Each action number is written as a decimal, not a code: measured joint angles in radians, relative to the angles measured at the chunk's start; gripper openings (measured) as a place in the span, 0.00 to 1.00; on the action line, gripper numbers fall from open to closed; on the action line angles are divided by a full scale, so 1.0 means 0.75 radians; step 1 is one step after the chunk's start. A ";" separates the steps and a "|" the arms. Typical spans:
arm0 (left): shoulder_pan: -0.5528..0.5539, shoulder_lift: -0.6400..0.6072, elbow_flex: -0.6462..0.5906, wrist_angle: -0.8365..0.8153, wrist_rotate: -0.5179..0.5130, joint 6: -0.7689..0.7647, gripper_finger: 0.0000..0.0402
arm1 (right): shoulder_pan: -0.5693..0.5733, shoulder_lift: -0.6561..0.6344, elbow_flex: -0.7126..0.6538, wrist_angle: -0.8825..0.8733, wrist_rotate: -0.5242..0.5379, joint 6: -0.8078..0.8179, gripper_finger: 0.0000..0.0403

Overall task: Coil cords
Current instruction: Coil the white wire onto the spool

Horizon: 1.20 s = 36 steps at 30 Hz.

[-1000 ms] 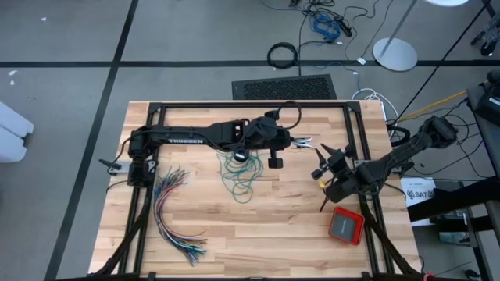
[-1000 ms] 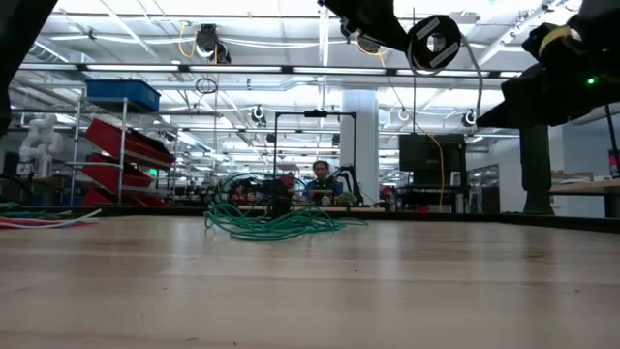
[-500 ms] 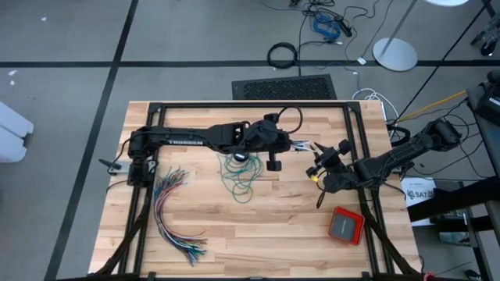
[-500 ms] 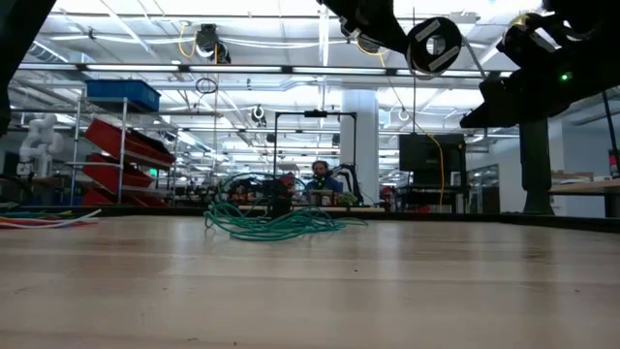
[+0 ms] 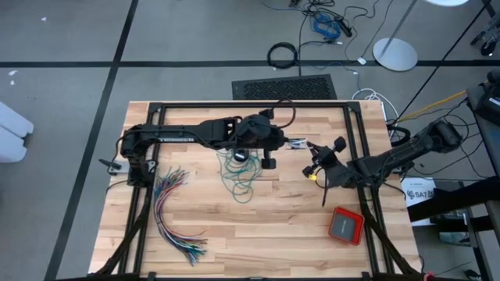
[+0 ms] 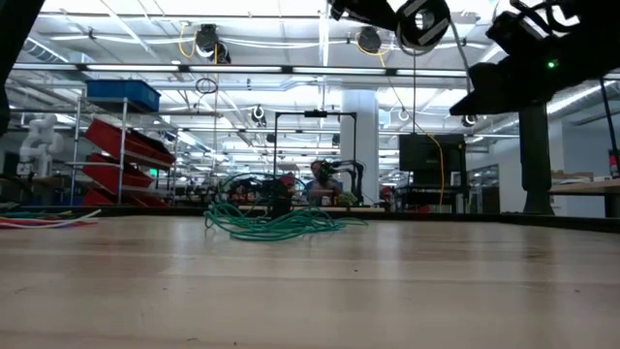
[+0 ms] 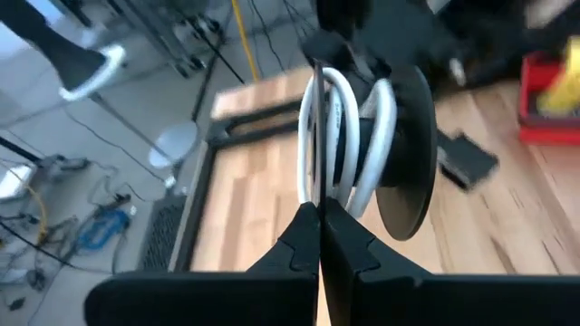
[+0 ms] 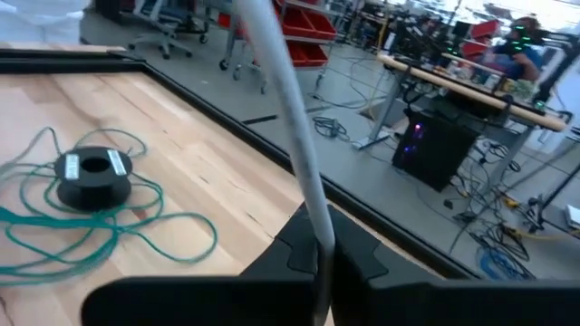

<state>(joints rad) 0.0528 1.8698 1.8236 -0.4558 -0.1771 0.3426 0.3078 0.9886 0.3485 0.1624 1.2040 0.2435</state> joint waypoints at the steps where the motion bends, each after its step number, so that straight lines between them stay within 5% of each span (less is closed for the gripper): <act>1: 0.000 0.000 0.000 -0.021 0.006 -0.002 0.00 | -0.016 0.000 0.000 0.042 -0.024 -0.046 0.00; 10: 0.004 -0.057 -0.001 -0.047 0.040 -0.031 0.00 | -0.223 0.037 0.000 0.309 -0.318 -0.235 0.00; 16: 0.024 -0.194 -0.122 -0.002 0.009 -0.042 0.00 | -0.320 0.156 0.001 0.688 -0.516 -0.407 0.00; 27: 0.034 -0.445 -0.578 0.312 -0.049 -0.127 0.00 | -0.492 0.503 0.296 0.728 -0.850 -0.460 0.00; 36: 0.034 -0.609 -0.988 0.752 -0.204 -0.199 0.00 | -0.512 0.731 0.417 0.861 -0.884 -0.448 0.00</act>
<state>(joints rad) 0.0784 1.4133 1.0823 0.1079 -0.3302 0.1932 -0.0761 1.5371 0.6614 0.8082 0.5407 -0.0928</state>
